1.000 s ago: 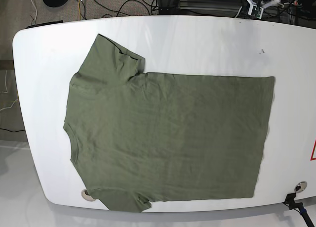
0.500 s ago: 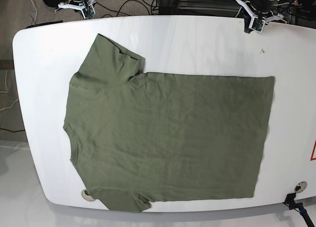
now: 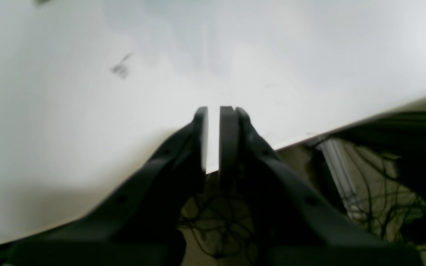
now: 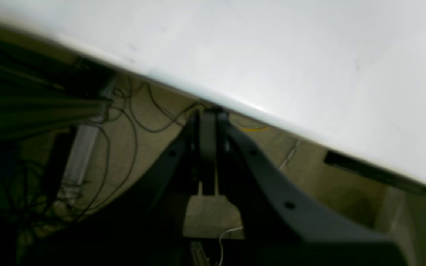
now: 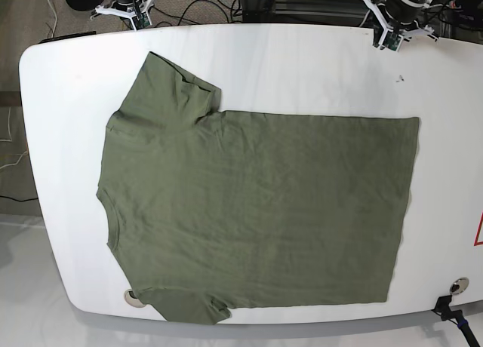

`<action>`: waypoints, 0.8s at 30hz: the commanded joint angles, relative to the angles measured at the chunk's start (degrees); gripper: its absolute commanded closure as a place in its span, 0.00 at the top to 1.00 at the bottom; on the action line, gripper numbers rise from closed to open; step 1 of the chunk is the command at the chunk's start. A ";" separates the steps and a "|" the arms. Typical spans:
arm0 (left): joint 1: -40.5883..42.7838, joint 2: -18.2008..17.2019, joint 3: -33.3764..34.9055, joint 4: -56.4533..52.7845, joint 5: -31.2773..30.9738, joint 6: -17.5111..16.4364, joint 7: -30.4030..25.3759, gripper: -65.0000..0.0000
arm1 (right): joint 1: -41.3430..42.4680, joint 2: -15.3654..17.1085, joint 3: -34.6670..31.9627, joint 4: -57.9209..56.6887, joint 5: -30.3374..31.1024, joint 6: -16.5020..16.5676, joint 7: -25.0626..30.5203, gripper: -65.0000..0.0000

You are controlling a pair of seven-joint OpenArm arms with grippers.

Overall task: Fold the T-shirt properly
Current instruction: 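Move both grippers down toward the shoulder edge of the green T-shirt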

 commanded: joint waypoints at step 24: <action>-1.79 -0.59 -4.82 1.49 0.13 0.89 -1.48 0.07 | -2.50 -0.81 1.36 3.50 0.64 0.45 2.59 0.00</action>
